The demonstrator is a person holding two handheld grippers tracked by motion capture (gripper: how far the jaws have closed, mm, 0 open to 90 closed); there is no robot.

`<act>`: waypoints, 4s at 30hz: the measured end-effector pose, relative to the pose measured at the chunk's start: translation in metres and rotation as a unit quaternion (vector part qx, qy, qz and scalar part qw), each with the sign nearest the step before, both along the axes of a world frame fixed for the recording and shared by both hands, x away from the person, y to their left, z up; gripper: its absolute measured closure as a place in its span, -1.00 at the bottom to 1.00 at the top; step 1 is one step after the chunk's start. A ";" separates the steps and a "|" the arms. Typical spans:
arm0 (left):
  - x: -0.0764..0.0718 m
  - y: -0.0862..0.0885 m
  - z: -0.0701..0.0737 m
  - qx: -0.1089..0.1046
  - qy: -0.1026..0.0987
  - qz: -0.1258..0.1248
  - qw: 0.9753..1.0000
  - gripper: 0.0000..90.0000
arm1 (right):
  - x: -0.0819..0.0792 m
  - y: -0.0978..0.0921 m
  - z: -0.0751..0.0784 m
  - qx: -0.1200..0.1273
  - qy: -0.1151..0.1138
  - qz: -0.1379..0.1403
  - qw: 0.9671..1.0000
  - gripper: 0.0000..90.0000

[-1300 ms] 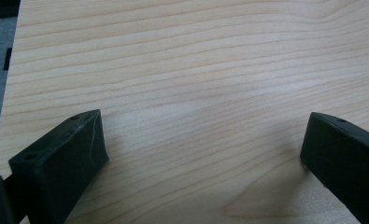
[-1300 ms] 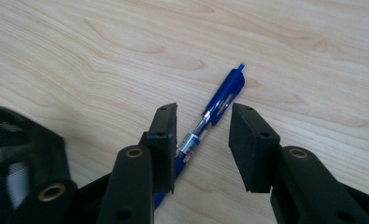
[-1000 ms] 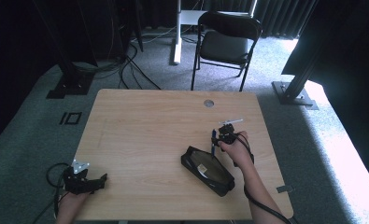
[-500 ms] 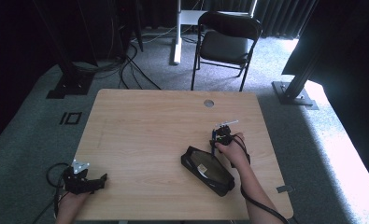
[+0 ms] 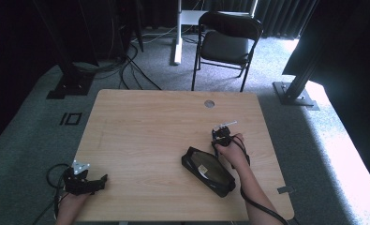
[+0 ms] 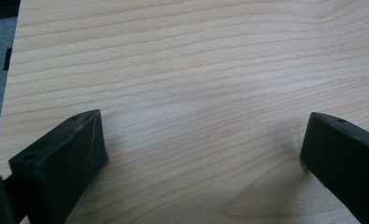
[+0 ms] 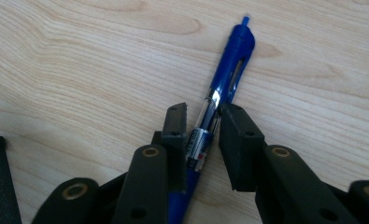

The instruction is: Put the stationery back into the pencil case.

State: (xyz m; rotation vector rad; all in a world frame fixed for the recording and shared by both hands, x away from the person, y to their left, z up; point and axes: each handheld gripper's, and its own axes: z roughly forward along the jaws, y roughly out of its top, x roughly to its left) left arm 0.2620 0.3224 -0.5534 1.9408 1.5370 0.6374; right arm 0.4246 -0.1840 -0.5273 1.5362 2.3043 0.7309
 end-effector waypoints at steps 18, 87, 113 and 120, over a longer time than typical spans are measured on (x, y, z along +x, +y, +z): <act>0.000 0.000 0.000 0.000 0.000 0.000 1.000 -0.99 | -0.001 -0.017 0.007 0.030 0.000 -0.017 0.999 0.76; 0.000 0.000 0.000 0.000 0.000 0.000 1.000 -0.99 | -0.098 -0.021 0.091 0.122 -0.082 0.120 0.982 0.76; 0.000 0.000 0.000 0.000 0.000 0.000 1.000 -0.99 | -0.111 0.006 0.069 0.104 -0.029 0.179 0.978 0.76; 0.000 0.000 0.000 0.000 0.000 0.000 1.000 -0.99 | -0.110 0.015 0.054 0.089 -0.012 0.186 0.978 0.76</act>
